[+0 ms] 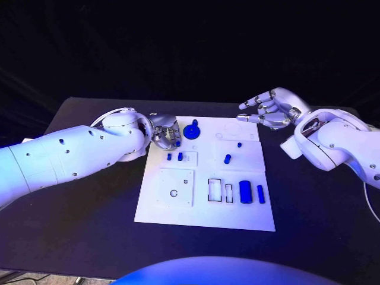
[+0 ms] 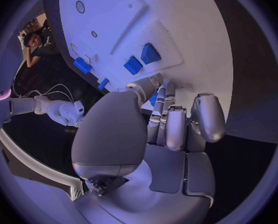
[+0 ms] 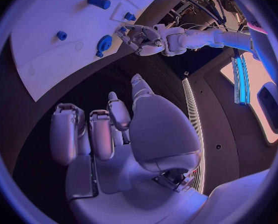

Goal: Assemble the parts on the task board

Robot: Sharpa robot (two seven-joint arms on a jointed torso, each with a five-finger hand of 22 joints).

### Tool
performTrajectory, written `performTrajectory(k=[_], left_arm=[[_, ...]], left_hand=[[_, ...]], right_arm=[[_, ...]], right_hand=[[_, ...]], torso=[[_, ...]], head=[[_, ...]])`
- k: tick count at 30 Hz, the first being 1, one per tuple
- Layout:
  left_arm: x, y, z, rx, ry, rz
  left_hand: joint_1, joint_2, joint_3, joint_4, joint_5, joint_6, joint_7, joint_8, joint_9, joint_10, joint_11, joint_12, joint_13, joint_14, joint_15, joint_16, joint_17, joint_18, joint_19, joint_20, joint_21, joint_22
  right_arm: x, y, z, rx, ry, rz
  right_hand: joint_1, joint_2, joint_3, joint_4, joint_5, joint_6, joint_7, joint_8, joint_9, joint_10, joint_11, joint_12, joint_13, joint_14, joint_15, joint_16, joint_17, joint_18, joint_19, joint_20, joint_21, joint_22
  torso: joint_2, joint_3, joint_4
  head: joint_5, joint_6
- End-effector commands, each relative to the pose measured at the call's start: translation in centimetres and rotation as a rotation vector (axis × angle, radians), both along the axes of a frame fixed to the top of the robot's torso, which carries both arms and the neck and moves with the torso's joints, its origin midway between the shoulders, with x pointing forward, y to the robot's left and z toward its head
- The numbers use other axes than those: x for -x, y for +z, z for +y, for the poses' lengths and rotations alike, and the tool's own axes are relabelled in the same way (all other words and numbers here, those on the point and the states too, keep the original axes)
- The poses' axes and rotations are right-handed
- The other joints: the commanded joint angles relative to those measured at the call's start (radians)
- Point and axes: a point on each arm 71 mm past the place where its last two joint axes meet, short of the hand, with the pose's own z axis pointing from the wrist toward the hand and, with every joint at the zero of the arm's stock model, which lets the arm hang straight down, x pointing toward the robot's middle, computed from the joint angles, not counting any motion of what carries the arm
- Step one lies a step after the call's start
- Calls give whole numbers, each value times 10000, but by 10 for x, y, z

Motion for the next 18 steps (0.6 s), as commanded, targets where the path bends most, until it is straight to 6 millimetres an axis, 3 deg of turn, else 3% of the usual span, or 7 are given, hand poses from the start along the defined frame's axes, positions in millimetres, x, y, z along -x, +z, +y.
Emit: performTrajectory(k=[1,3,6,7,11,15,18], left_arm=[[0,-1,3,-46,54,26],[0,1,5,69,105,-111],[-1,6,15,911,441,-379],[-1,8,19,1354,606,-419],[-2,17,37,3993,1432,-302],[1,24,54,8115,2774,786],[5,27,62,10749,3522,1650]], left_hand=[[-43,-15,87,-28,0,-62,29,2,-37,-120,-7,-64,-29,384,74,-37,-30,-56,-42,77,-79,54],[-31,-26,126,-49,1,-78,48,4,-70,-184,15,-85,-51,350,92,-100,-144,-19,-106,94,-245,-63],[104,42,375,-147,16,-123,62,21,-161,-250,41,-66,-100,209,100,-350,-554,83,-292,123,-711,-384],[181,53,537,-221,9,-18,92,71,-178,-286,75,-51,-131,-32,89,-785,-1212,211,-560,131,-1332,-817],[204,158,757,-274,-1,233,107,187,-198,-80,35,137,-127,-343,85,-1339,-2014,382,-939,112,-2155,-1371],[134,216,737,-338,-34,296,144,224,-280,41,31,397,-100,-1626,86,-3216,-4531,861,-2342,104,-4734,-3075],[-11,326,375,-308,-66,456,61,357,-282,190,-61,716,12,-2119,56,-3834,-5319,994,-2881,95,-5564,-3591]], right_arm=[[-1,-3,-1,214,79,232],[-2,-5,-2,514,85,311],[-4,-8,-4,1784,250,-68],[-5,-8,-4,2286,319,-270],[-5,-10,1,4341,661,-1190],[-4,-12,9,6142,996,-1942],[-3,-16,16,7161,1189,-2290]], right_hand=[[277,236,31,-103,90,85,-11,2,10,-728,-22,-1093,-822,690,-54,-166,1007,213,-211,-24,-237,-344],[766,425,299,-302,-10,158,-22,24,19,-2706,-52,-4326,-3230,531,-84,-563,522,389,-590,-49,-795,-1245],[1469,438,975,-493,-141,502,23,83,46,-3445,22,-7406,-5763,487,-51,-908,156,428,-635,-58,-1034,-1552],[1583,411,1114,-529,-143,623,22,121,62,-3668,81,-7930,-6190,487,-29,-962,88,427,-619,-37,-1044,-1567],[1909,81,1843,-693,-218,1075,-39,155,80,-3230,110,-9556,-8069,507,44,-1089,-58,445,-564,23,-1091,-1620],[1844,-288,2671,-734,-515,1337,-208,31,42,-2557,36,-10362,-9390,523,0,-1148,-114,433,-519,26,-1129,-1650],[1669,-490,2998,-697,-574,1418,-241,-20,22,-2370,44,-10635,-9858,527,-30,-1180,-151,450,-507,-4,-1158,-1685]], torso=[[-7,-5,3],[-9,-7,2],[-17,-20,-6],[-22,-16,-8],[-9,0,-9],[-2,-13,-13],[-2,-32,1]], head=[[-18,2],[-39,20],[-88,77],[-115,95],[-257,227],[-436,310],[-510,349]])
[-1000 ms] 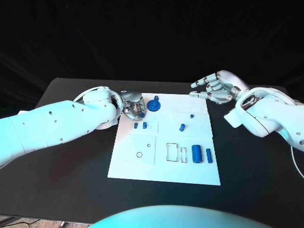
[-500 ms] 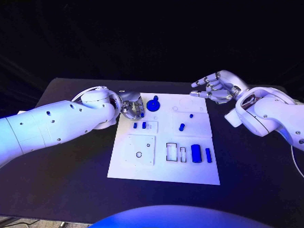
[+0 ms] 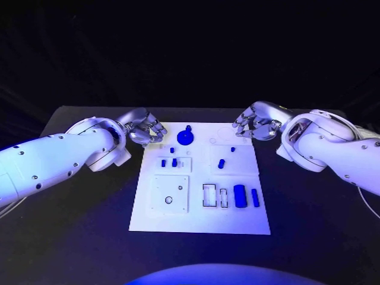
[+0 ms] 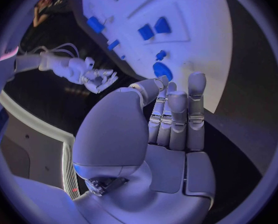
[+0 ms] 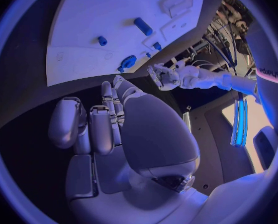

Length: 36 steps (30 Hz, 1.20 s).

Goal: Assemble the parts on the task board

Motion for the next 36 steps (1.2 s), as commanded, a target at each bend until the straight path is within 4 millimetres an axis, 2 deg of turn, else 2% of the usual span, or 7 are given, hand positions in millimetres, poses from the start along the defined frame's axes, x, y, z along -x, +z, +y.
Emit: performTrajectory(k=[1,6,12,14,19,25,36], left_arm=[[1,10,8,6059,1573,1154],[11,9,11,8114,1914,1816],[23,7,5,8912,1862,2187],[25,7,4,9024,1833,2242],[27,6,4,9144,1864,2281],[27,6,4,9204,1903,2324],[28,6,5,9211,1913,2374]], left_hand=[[-129,130,-350,30,-68,124,-46,102,-5,79,-62,225,85,-327,-67,-333,-438,216,-253,-5,-371,-228],[-446,244,-988,190,-67,64,-98,153,-58,46,-101,560,218,-384,-69,-418,-652,203,-261,12,-616,-407],[-455,343,-1286,189,-51,30,-100,197,-98,-52,-107,776,299,-423,-76,-459,-797,202,-202,1,-769,-533],[-455,343,-1293,189,-51,29,-100,197,-99,-55,-107,781,301,-424,-76,-461,-801,202,-201,1,-772,-536],[-445,364,-1357,180,-46,16,-101,207,-111,-94,-103,831,318,-448,-77,-488,-863,200,-186,1,-812,-568],[-414,394,-1432,156,-38,9,-101,225,-125,-136,-105,905,343,-475,-78,-517,-936,200,-164,-1,-864,-610],[-382,413,-1495,129,-34,-6,-92,239,-139,-186,-100,968,362,-519,-78,-575,-1046,199,-145,-4,-912,-649]], right_arm=[[1,-6,6,2924,333,-943],[3,-12,14,3891,524,-1169],[7,-21,24,4437,817,-1028],[8,-24,28,4547,951,-938],[10,-28,34,4612,1138,-832],[11,-33,36,4732,1216,-656],[10,-40,38,4898,1220,-491]], right_hand=[[-106,-177,242,17,-51,50,-93,-53,-17,136,-29,-193,-330,494,-17,-70,-37,141,31,-21,-47,-35],[-346,-424,640,45,-122,85,-131,-78,-52,238,-46,-513,-858,497,-164,-130,-107,149,39,-130,-110,-109],[-490,-564,940,24,-165,95,-169,-79,-79,281,-65,-729,-1237,498,-281,-188,-170,159,41,-235,-183,-194],[-532,-593,989,24,-180,94,-178,-80,-85,272,-70,-767,-1314,495,-297,-211,-198,161,38,-251,-204,-219],[-552,-606,1027,20,-193,98,-187,-78,-88,274,-77,-783,-1366,492,-304,-230,-219,166,30,-260,-229,-253],[-547,-599,1116,-11,-198,126,-197,-68,-88,314,-87,-787,-1442,491,-315,-246,-237,164,35,-274,-238,-255],[-532,-511,1458,-135,-189,291,-201,-33,-67,540,-105,-767,-1673,498,-326,-265,-252,162,54,-300,-271,-276]], torso=[[10,-14,17],[0,0,45],[14,-9,46],[18,-4,24],[16,1,-1],[26,1,29],[19,8,18]], head=[[-134,66],[-207,110],[-146,111],[-129,109],[-119,106],[-137,104],[-109,60]])
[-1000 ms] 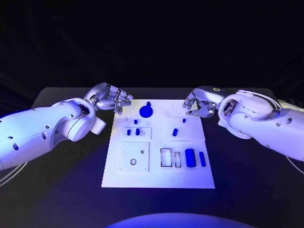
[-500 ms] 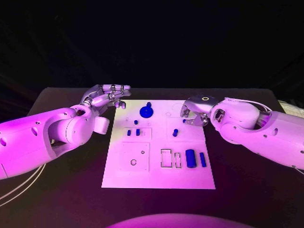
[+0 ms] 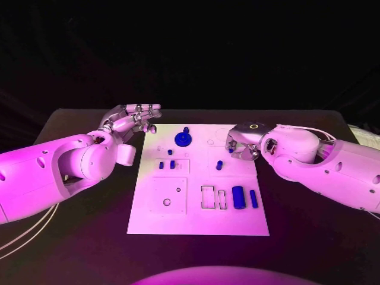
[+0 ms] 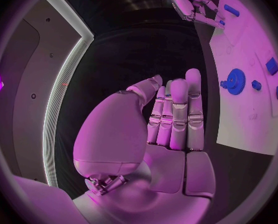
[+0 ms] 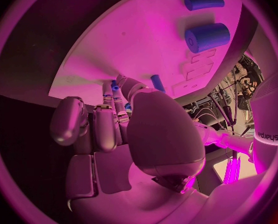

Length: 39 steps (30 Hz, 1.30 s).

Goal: Assemble the parts on the task board

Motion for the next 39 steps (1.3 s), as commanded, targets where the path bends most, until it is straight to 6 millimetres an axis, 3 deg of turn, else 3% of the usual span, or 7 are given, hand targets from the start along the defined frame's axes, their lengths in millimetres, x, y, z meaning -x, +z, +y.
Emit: performTrajectory(k=[1,10,20,39], left_arm=[[1,1,0,186,28,-68],[1,1,0,173,19,-19],[1,1,1,139,17,24],[0,0,4,0,10,84]], left_hand=[[-19,100,-65,18,2,-51,-3,41,-10,-83,-19,48,16,-76,8,-40,-20,38,73,-14,-36,-13],[10,121,-112,-5,7,-81,11,44,-27,-141,-7,98,29,-122,14,-96,-121,36,85,-13,-82,-48],[46,146,-132,-28,13,-94,16,50,-36,-178,-4,136,39,-144,16,-120,-171,36,93,-13,-112,-71],[128,166,-160,-95,18,-120,26,60,-52,-250,6,198,52,-190,18,-172,-276,36,109,-16,-156,-103]], right_arm=[[0,-4,0,398,-26,62],[-1,-9,1,590,-73,145],[0,-9,5,158,-50,-370],[5,4,-1,-774,-249,-838]], right_hand=[[6,25,125,-18,-35,95,13,14,12,105,-5,-48,-48,496,-70,-36,-15,160,4,-61,-44,-3],[53,168,519,-245,-149,370,-9,76,72,443,-48,-23,-209,508,-72,-19,9,157,36,-69,-47,14],[68,564,1100,-623,-599,760,-44,169,210,1034,-127,-12,-309,532,-16,57,91,134,102,-42,11,112],[-89,551,1255,-724,-683,798,-25,148,250,1120,-118,-62,-364,537,25,80,111,129,119,-21,33,148]], torso=[[-1,5,5],[1,2,-11],[-3,2,0],[-19,-3,-17]], head=[[3,-18],[5,-51],[-2,-105],[-29,-89]])
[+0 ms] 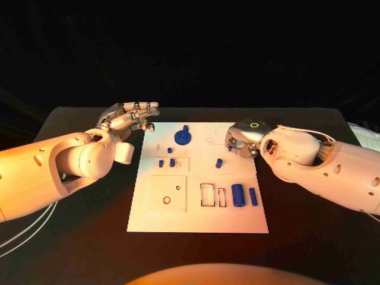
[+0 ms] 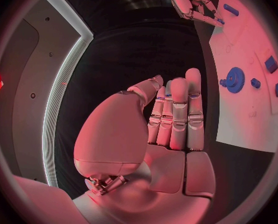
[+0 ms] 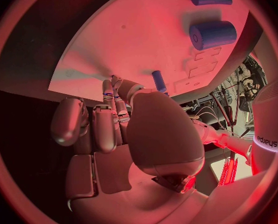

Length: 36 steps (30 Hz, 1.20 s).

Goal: Assemble the parts on the task board

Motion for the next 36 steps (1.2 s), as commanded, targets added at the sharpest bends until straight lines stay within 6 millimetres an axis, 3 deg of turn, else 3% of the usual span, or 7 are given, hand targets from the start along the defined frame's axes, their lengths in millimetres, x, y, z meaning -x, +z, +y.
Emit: performTrajectory(k=[1,9,16,25,32,36], left_arm=[[0,0,0,-13,-81,-12],[0,0,2,-40,-55,27],[0,0,2,-36,-71,34],[0,0,-1,1,-165,44],[1,0,-4,35,-253,55],[1,0,-5,44,-281,61]], left_hand=[[36,74,-36,-26,14,-82,-11,60,-16,-89,-11,46,16,-72,-7,-54,-8,37,71,21,-60,-15],[44,75,-54,-38,14,-106,0,57,-25,-130,0,62,18,-101,0,-85,-63,34,71,23,-79,-28],[44,75,-54,-38,14,-106,0,57,-25,-130,0,62,18,-101,0,-85,-63,34,71,23,-79,-28],[48,79,-64,-44,15,-120,7,55,-30,-154,6,72,19,-121,5,-105,-98,33,69,25,-91,-35],[47,80,-66,-44,15,-122,8,55,-31,-158,8,75,19,-125,6,-109,-105,33,69,25,-93,-37],[45,84,-74,-44,15,-129,12,54,-33,-172,12,82,20,-137,10,-121,-126,31,68,27,-101,-41]], right_arm=[[1,6,-2,-385,-162,-185],[8,18,-1,-724,-62,-241],[26,28,24,-1385,686,-279],[56,32,77,-2045,2130,36],[68,14,101,-2116,2675,633],[74,-1,112,-2076,2880,1045]], right_hand=[[-69,37,44,-12,-46,85,15,53,20,118,-48,-6,-6,537,24,40,12,130,82,14,29,11],[-111,12,55,-33,-77,94,15,49,30,125,-47,-16,-20,535,29,33,0,130,83,19,29,12],[-122,10,77,-54,-77,91,28,41,34,122,-38,-24,-31,536,47,41,10,132,82,19,27,8],[-138,13,108,-79,-72,83,50,29,39,119,-20,-32,-46,534,65,32,-4,135,75,27,13,-14],[-150,17,136,-110,-57,74,72,16,43,111,-4,-38,-60,535,79,38,1,139,68,37,-2,-38],[-153,17,147,-125,-50,70,80,11,45,107,2,-40,-67,536,84,43,6,140,66,41,-6,-45]], torso=[[3,-4,-6],[7,0,-9],[13,4,8],[2,-20,24],[16,-16,20],[13,-16,10]], head=[[-12,18],[14,22],[109,56],[483,-7],[810,-122],[918,-202]])
